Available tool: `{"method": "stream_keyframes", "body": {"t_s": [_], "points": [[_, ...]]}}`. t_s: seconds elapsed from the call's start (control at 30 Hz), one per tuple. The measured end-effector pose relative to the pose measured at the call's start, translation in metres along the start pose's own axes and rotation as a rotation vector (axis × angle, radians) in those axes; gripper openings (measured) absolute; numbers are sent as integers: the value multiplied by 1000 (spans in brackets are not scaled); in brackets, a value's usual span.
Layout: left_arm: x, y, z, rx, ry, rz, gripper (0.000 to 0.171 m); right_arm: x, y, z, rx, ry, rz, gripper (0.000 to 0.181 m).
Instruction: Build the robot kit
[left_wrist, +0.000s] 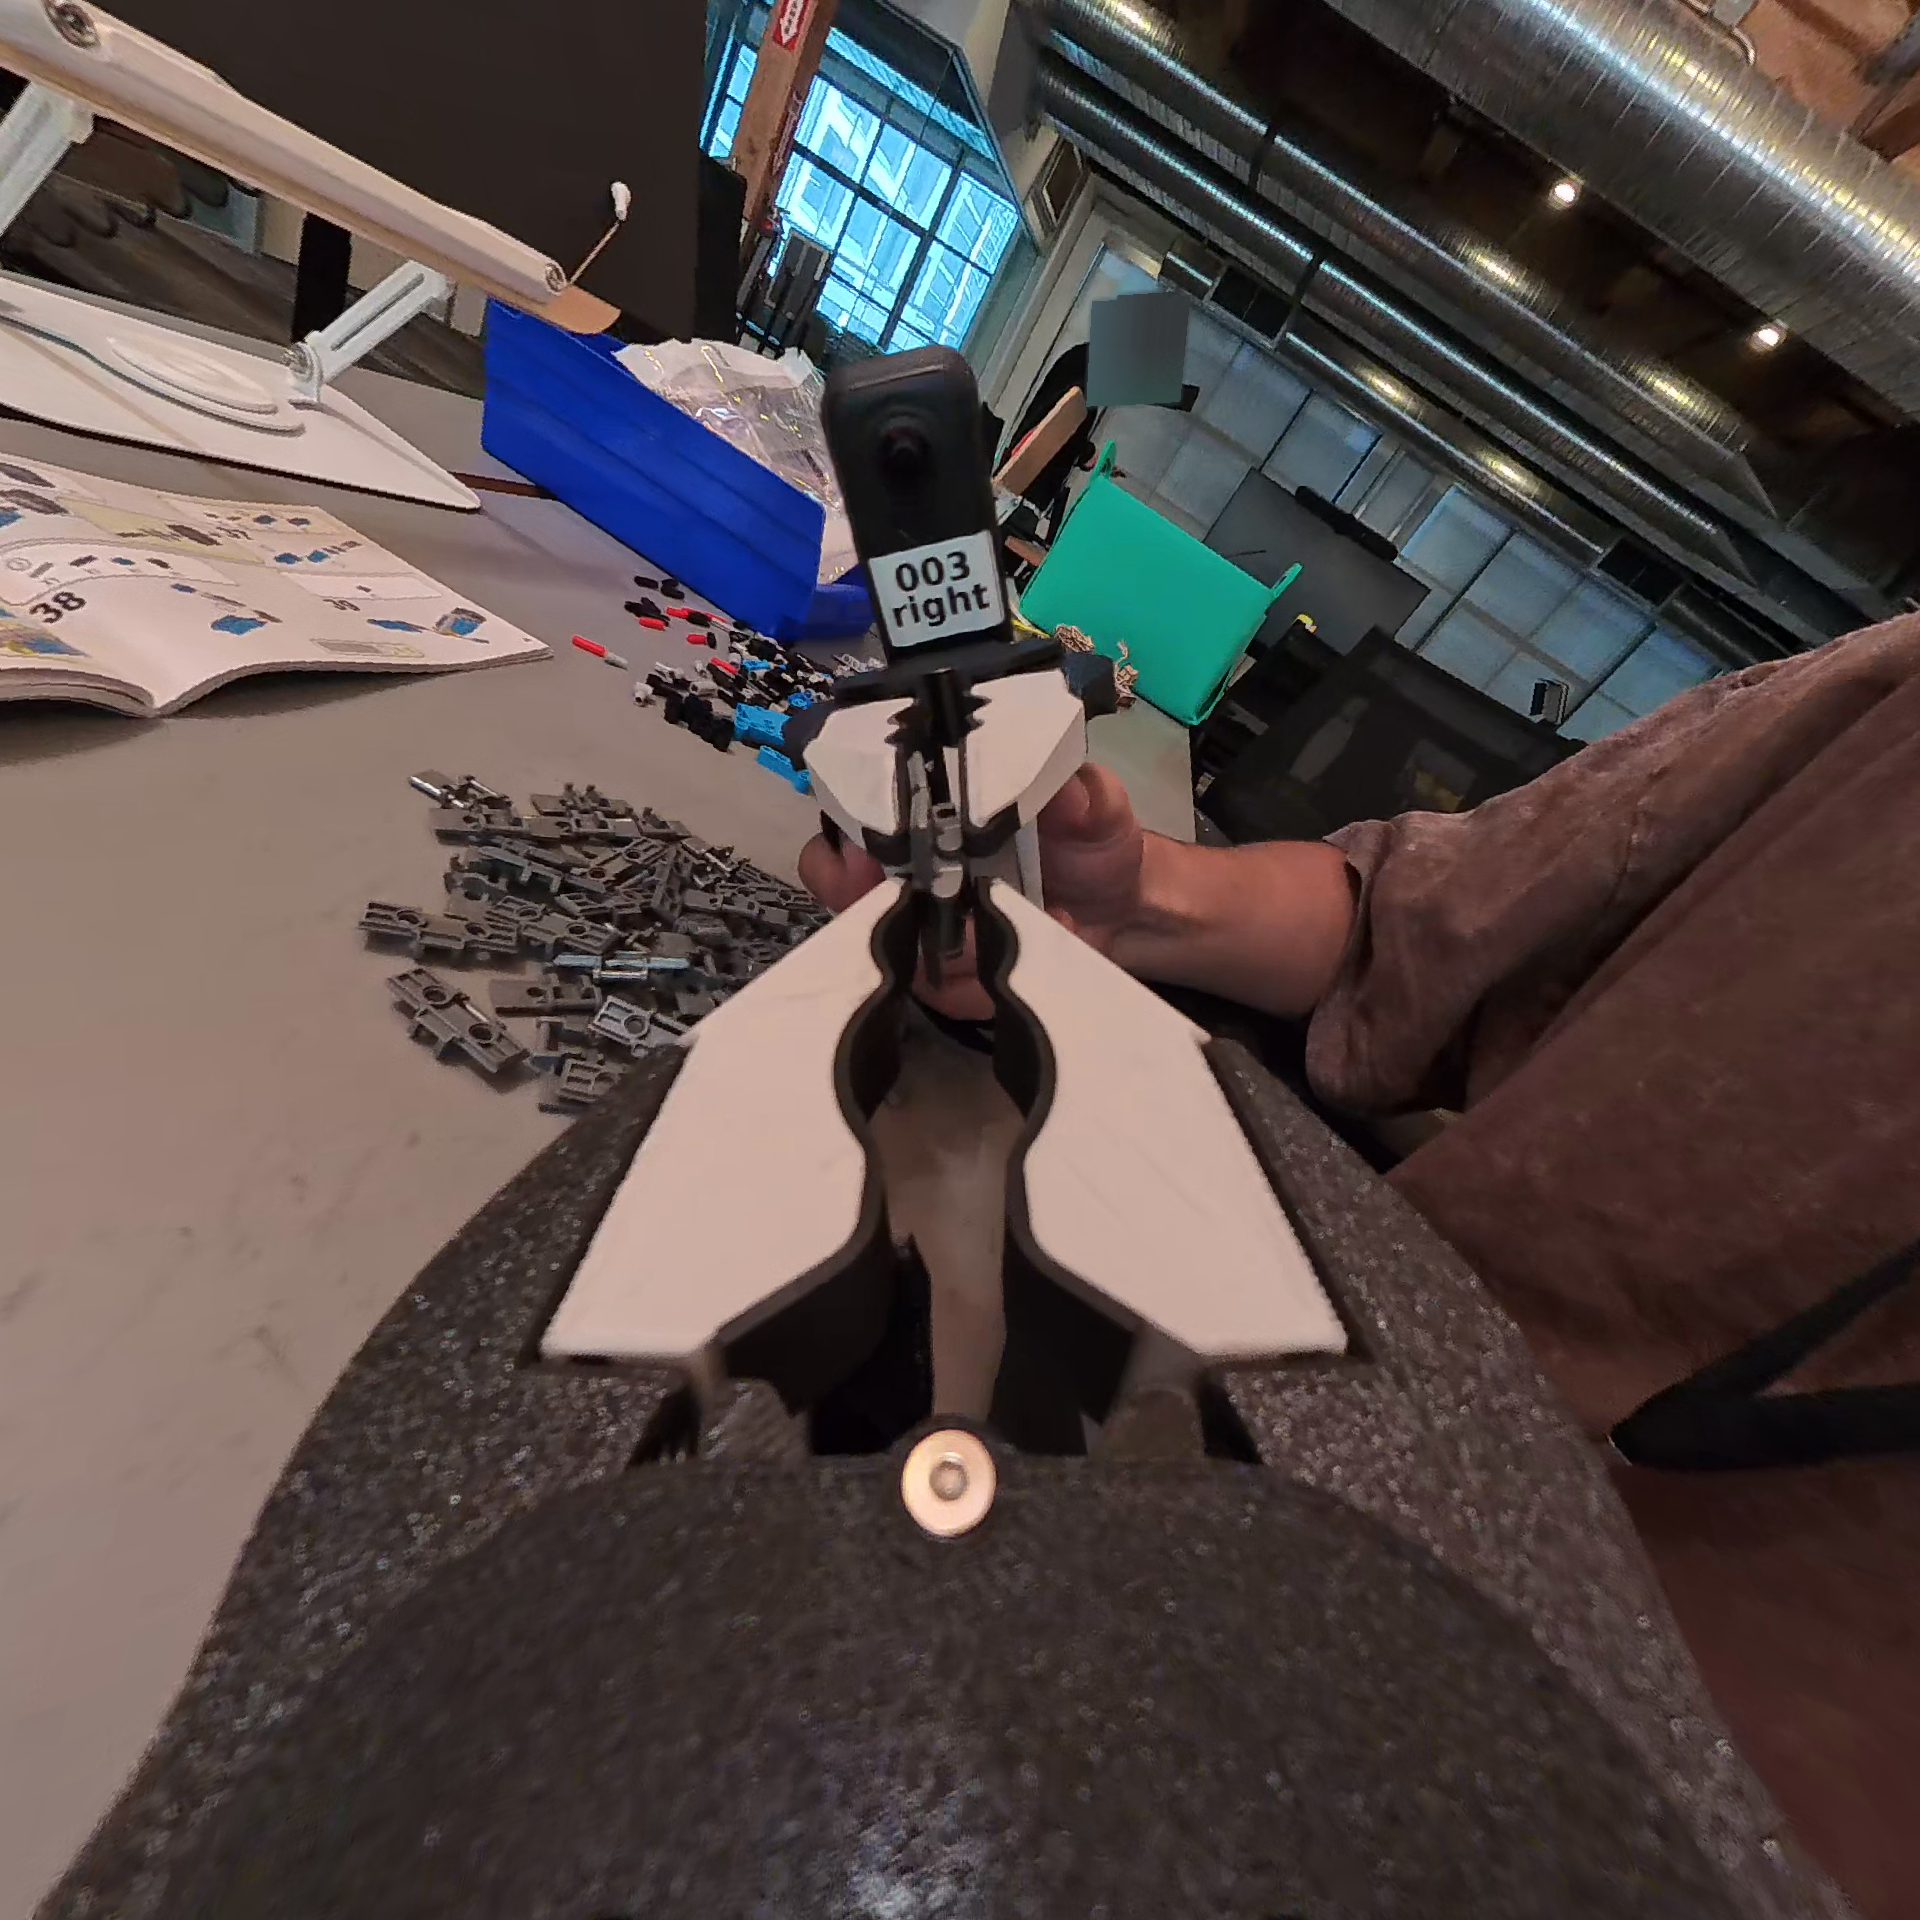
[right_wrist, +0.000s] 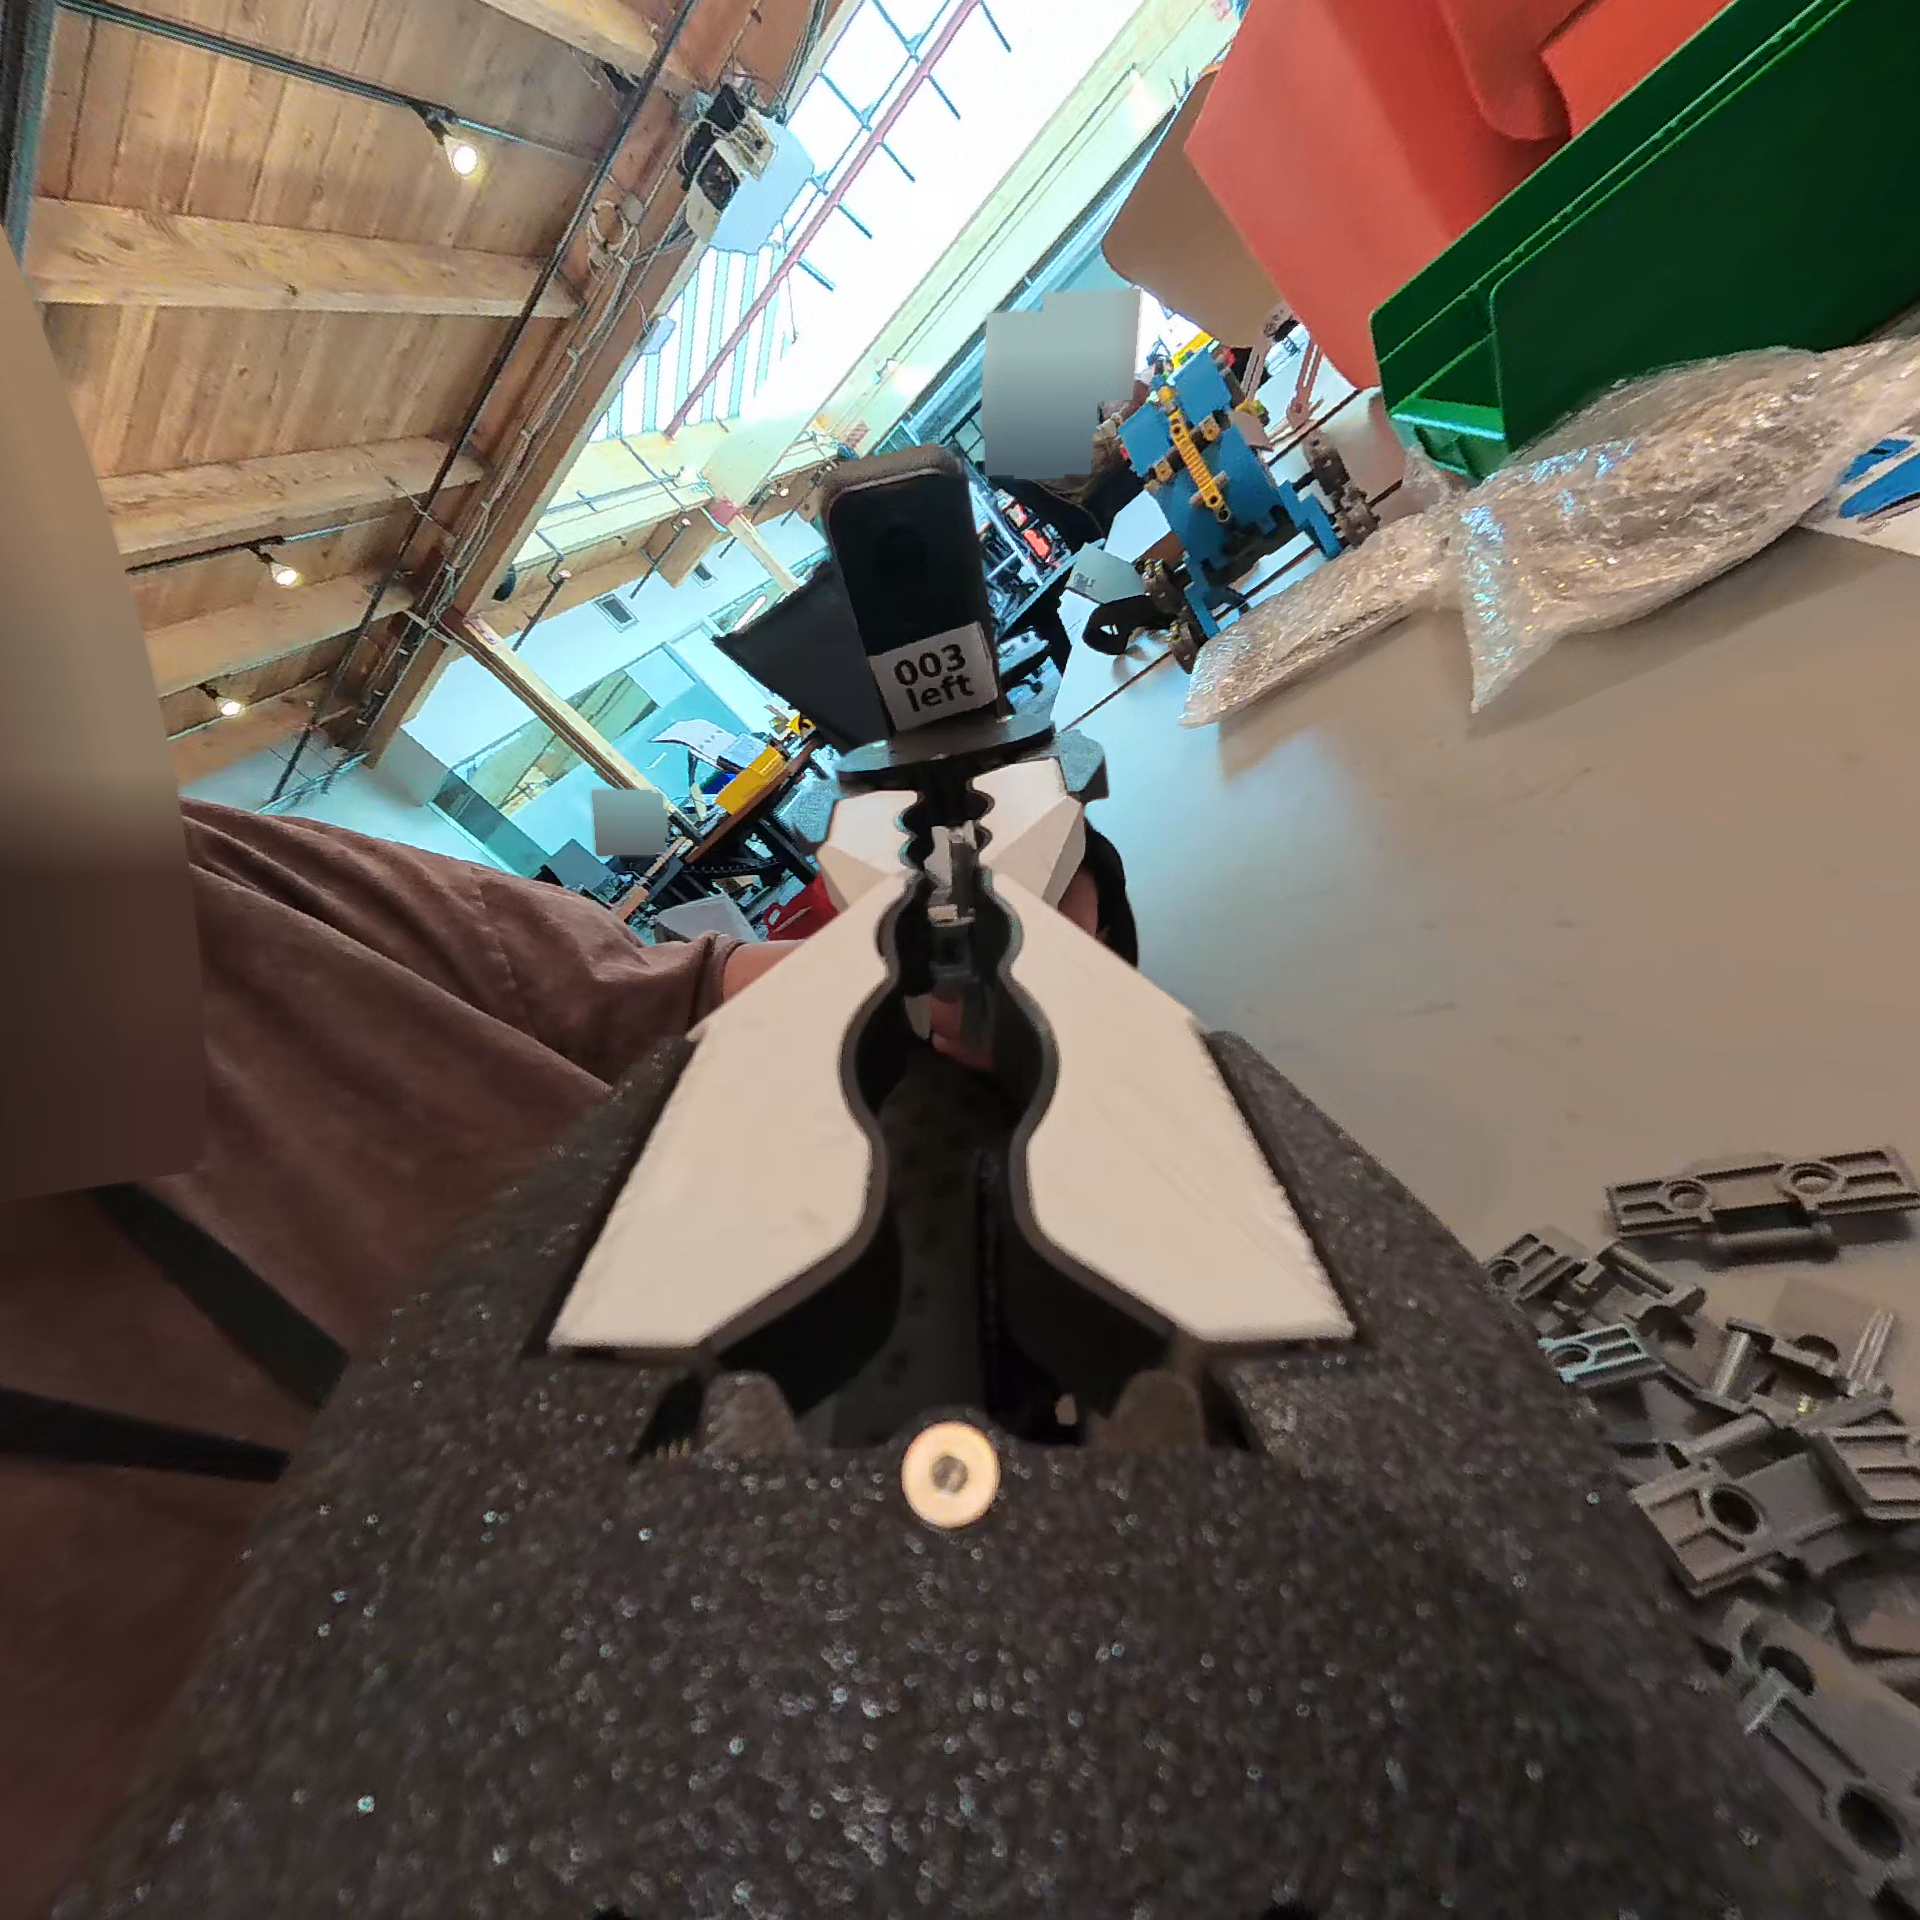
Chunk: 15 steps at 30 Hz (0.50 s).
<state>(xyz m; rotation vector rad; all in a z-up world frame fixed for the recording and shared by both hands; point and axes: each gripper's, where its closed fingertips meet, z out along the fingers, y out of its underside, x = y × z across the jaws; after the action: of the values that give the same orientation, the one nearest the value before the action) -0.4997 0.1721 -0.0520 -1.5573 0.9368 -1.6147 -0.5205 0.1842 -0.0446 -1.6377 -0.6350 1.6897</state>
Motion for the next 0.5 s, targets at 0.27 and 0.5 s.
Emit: {"method": "stream_keyframes", "body": {"t_s": [0.27,0.5], "points": [[0,1,4,4,-38,42,9,0,-1,-2,9,9,-18,8],[10,1,3,7,6,90,7,-14,1,-1,-4,-32,-86,9]]}}
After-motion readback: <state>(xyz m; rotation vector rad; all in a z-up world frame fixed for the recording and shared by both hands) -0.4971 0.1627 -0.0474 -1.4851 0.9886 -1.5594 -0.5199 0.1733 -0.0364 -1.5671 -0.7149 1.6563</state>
